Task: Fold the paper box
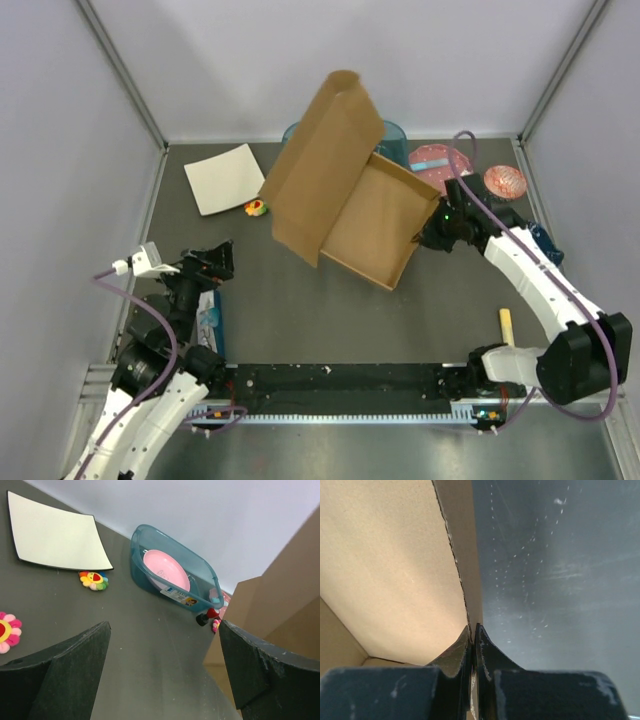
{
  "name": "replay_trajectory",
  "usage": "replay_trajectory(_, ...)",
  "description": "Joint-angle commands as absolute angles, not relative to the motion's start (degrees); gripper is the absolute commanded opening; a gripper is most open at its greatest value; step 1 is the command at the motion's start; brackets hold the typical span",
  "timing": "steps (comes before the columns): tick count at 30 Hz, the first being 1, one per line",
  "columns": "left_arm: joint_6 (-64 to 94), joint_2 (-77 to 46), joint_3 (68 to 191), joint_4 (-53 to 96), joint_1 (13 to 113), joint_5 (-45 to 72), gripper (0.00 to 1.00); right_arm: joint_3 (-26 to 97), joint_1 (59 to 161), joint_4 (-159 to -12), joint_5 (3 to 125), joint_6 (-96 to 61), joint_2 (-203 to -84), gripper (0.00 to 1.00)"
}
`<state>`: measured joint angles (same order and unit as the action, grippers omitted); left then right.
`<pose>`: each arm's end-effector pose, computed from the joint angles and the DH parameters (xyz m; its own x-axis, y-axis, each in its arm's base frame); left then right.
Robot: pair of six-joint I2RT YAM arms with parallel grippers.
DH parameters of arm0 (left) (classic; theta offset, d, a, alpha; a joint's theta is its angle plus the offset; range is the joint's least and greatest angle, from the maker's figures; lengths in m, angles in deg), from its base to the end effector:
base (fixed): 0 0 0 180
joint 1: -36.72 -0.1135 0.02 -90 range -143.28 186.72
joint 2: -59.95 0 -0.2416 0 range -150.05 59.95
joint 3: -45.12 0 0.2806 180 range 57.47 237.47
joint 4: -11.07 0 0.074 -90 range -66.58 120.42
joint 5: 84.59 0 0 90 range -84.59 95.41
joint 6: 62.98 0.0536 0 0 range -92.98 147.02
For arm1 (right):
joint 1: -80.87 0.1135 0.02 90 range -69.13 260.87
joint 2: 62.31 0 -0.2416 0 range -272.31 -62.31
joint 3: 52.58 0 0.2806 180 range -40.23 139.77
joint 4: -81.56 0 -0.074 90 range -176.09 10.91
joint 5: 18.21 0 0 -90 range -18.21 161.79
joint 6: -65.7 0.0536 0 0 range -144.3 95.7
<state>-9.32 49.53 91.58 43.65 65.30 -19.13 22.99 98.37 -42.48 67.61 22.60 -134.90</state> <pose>0.1264 -0.0435 0.3297 0.0005 -0.6141 -0.7892 0.0887 0.7861 -0.6117 0.2894 0.0953 0.2569 -0.7698 0.5208 -0.3689 0.3225 0.8162 0.4794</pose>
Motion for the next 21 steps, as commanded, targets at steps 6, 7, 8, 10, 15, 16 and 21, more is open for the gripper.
replay_trajectory(6, -12.53, 49.84, 89.90, 42.93, 65.38, -17.01, 0.93, 8.64, 99.15, -49.00, 71.52, 54.42, -127.17, 0.00)
replay_trajectory(7, -13.06, 49.67, 89.46, 42.93, 65.38, -16.83, 0.93, 7.16, 100.11, -48.74, 71.88, 55.93, -126.73, 0.00)
replay_trajectory(8, -13.32, 49.67, 89.37, 43.19, 65.38, -16.66, 0.93, 6.62, 100.47, -48.30, 74.23, 57.08, -126.73, 0.00)
replay_trajectory(10, -14.38, 49.58, 88.93, 43.63, 65.38, -15.96, 0.92, 6.17, 101.08, -47.25, 75.13, 59.72, -127.95, 0.00)
replay_trajectory(15, -15.70, 48.88, 87.27, 43.90, 65.38, -13.41, 0.89, 7.05, 103.19, -41.28, 78.47, 65.33, -130.68, 0.00)
replay_trajectory(16, -15.70, 48.18, 87.00, 43.81, 65.38, -11.14, 0.89, 6.88, 103.72, -40.75, 79.17, 66.57, -130.77, 0.00)
replay_trajectory(21, -11.48, 45.28, 82.44, 32.31, 65.38, 13.18, 0.86, 6.70, 106.44, -40.30, 80.76, 71.15, -133.14, 0.00)
